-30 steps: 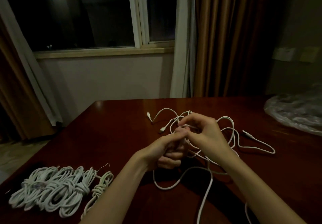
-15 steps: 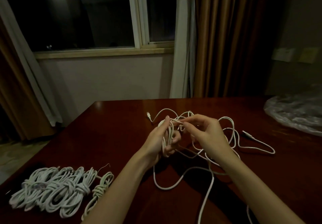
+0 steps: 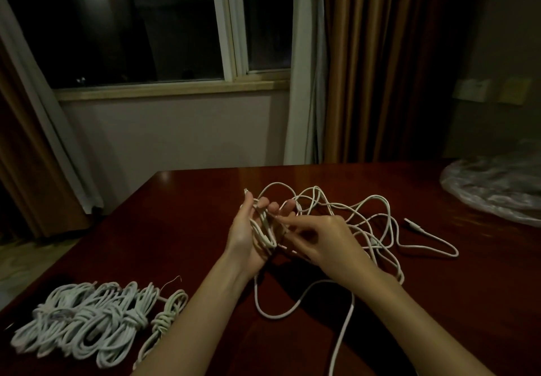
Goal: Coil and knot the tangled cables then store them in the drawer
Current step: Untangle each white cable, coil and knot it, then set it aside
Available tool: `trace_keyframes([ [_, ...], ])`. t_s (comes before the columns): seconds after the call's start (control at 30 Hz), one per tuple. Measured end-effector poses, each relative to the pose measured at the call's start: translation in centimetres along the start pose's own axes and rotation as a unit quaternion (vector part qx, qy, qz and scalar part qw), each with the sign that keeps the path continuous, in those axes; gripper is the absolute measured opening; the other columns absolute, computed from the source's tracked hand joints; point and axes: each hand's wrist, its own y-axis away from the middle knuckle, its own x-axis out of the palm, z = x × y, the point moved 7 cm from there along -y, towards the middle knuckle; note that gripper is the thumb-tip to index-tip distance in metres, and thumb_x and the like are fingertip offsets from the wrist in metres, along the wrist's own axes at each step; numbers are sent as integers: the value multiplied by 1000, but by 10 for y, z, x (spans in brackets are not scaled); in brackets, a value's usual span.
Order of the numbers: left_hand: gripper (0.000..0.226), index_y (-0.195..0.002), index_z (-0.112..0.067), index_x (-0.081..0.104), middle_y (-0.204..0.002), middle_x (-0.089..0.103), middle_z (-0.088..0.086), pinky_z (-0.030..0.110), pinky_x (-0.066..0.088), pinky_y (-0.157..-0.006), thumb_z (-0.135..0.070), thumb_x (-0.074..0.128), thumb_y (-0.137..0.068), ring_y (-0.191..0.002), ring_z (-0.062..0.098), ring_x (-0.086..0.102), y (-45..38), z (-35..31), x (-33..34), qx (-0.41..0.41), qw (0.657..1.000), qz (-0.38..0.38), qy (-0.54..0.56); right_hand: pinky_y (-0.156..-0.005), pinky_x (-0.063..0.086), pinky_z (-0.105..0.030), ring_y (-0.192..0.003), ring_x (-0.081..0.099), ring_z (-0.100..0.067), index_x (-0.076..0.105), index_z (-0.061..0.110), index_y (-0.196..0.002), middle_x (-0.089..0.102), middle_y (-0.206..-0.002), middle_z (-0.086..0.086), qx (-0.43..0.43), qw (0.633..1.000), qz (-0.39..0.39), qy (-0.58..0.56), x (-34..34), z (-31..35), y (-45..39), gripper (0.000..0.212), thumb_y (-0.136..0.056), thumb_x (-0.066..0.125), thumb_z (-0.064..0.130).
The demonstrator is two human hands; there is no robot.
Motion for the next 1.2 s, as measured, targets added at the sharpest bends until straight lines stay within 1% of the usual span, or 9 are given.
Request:
trace_keyframes([
  [0.13, 52, -60, -15, 40, -42, 36, -5, 39, 54, -87, -45, 34, -103, -45, 8, 55, -1, -10, -1, 25, 996, 4, 85, -78, 49, -10, -85, 62, 6, 70, 23, -114, 73, -102, 9, -30, 998, 17, 48, 2, 5, 1, 24, -91, 64, 22],
  [0.2, 53, -58, -16, 42, -43, 33, -7, 29, 59, -63, -45, 36, -102, -39, 5, 44, -2, -8, -2, 13, 997, 11, 81, -76, 44, -7, -86, 59, 6, 70, 23, -115, 71, -105, 10, -40, 996, 46, 69, 10, 9, 1, 24, -93, 62, 23],
  [0.27, 50, -60, -17, 40, -45, 31, -8, 16, 42, -37, -45, 36, -101, -35, 3, 35, -3, -7, -4, 12, 999, 9, 36, -77, 47, -13, -85, 59, 3, 69, 24, -118, 71, -105, 9, -40, 993, 72, 83, 15, 11, 1, 25, -95, 59, 25],
  [0.4, 45, -64, -19, 36, -44, 27, -8, 14, 16, -26, -42, 35, -103, -28, 1, 22, -4, -19, -10, 40, 999, -16, -26, -80, 52, -22, -88, 62, -2, 68, 24, -117, 70, -103, 9, -57, 989, 88, 106, 14, 13, 1, 24, -95, 58, 27],
  [0.7, 47, -61, -17, 35, -44, 29, -3, 16, 20, -30, -44, 39, -99, -28, 7, 25, -4, -15, -7, 61, 975, -33, -211, -64, 39, 0, -83, 49, 13, 74, 20, -96, 69, -87, 10, -180, 979, 41, 90, 9, 38, 6, 12, -85, 69, 23],
  [0.8, 48, -58, -17, 37, -45, 32, -3, 19, 25, -39, -48, 42, -94, -35, 8, 29, -3, -2, -1, 26, 963, -3, -268, -76, 48, -7, -92, 61, 3, 73, 19, -99, 71, -95, 7, -184, 980, 46, 60, 9, 39, 8, 22, -86, 59, 28],
  [0.97, 53, -65, -10, 54, -58, 60, -2, 16, 52, -60, -42, 33, -101, -60, 8, 62, 9, 9, 16, 14, 907, 43, -419, -70, 51, -12, -78, 60, 3, 65, 19, -96, 65, -92, 11, -145, 988, 35, 35, 6, 29, 5, 18, -81, 72, 27],
  [1.1, 38, -61, -10, 52, -54, 53, 6, 24, 48, -53, -28, 51, -94, -54, 17, 57, 4, -5, 6, 55, 936, -3, -349, -65, 49, -15, -74, 63, -2, 61, 25, -89, 64, -81, 14, -79, 995, 6, -62, -8, 24, 0, 18, -80, 76, 23],
  [1.2, 42, -61, -13, 41, -50, 48, 4, 25, 50, -52, -24, 38, -102, -53, 17, 60, 0, -14, -5, 81, 969, -40, -230, -60, 49, -18, -67, 63, -5, 62, 28, -77, 64, -70, 13, -32, 994, -43, -99, -25, 14, -1, 15, -80, 76, 25],
])
